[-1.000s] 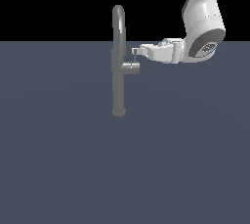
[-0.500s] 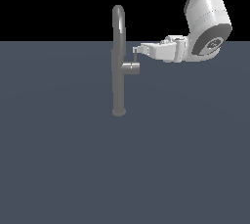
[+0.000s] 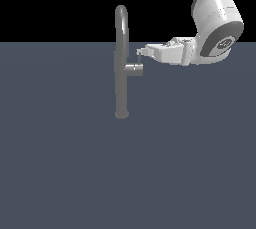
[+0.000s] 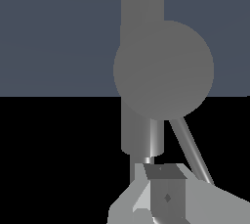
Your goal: Turn on the faucet by rotating a designated handle.
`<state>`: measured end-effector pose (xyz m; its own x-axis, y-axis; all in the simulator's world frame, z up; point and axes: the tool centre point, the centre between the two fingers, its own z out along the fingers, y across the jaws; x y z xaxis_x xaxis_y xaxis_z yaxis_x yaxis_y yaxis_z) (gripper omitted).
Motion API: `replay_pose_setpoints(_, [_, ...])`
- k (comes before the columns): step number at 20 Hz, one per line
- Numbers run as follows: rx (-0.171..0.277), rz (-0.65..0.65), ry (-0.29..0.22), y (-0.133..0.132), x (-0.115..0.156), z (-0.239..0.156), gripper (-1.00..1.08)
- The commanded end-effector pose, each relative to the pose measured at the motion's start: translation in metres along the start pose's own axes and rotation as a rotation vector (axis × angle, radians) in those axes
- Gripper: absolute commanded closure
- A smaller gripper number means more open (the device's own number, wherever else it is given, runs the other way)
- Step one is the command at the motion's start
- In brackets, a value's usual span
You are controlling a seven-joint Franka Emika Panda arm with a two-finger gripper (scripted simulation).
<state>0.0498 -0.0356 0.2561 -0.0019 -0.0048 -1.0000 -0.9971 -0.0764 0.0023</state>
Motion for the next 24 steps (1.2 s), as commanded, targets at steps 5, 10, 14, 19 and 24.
replay_pose_setpoints(5, [-0.004,-0.004,-0.001,0.011,-0.002,0.0,1.08])
replay_pose_setpoints(10, [-0.007,-0.001,-0.003,0.027,0.006,0.0,1.08])
replay_pose_setpoints(14, [-0.009,0.001,-0.004,0.041,0.013,0.0,1.08])
replay_pose_setpoints(19, [-0.009,-0.009,-0.002,0.044,0.017,0.0,1.08])
replay_pose_setpoints(24, [-0.01,0.002,-0.005,0.06,0.044,0.0,1.08])
